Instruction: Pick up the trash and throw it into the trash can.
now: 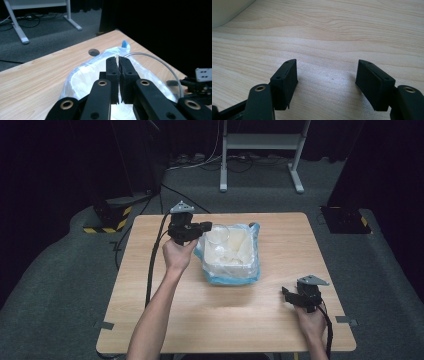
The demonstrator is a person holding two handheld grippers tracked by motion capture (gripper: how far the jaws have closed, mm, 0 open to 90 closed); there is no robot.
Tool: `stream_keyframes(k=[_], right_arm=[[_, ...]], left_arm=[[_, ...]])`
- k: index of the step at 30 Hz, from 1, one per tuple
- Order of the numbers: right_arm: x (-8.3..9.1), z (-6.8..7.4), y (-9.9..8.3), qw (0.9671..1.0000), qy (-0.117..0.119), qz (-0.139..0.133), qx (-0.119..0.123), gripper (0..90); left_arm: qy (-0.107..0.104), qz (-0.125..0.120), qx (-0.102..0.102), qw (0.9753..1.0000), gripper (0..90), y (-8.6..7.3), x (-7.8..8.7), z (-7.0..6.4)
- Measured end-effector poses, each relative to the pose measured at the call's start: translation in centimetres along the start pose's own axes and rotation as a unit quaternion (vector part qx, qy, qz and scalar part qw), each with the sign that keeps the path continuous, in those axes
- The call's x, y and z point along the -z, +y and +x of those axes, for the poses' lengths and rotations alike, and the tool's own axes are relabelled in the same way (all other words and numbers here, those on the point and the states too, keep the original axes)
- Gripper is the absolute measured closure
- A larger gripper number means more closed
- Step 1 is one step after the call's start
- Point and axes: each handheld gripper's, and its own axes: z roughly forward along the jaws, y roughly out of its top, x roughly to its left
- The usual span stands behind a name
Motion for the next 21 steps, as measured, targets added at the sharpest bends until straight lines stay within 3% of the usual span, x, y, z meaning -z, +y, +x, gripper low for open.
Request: stream_keyframes(k=[11, 21], right_arm=[[0.0, 0.0, 0.0, 1.0000, 0.000, 0.000, 0.000, 33.3], [0.0, 0.0, 0.0, 1.0000, 0.000, 0.000, -0.001, 33.4]], left_arm=[[0.009, 0.011, -0.005, 0.9999, 86.5, -1.0, -2.0, 0.1], [0.002, 0.022, -0.005, 0.9997, 86.3, -2.0, -3.7, -0.1]])
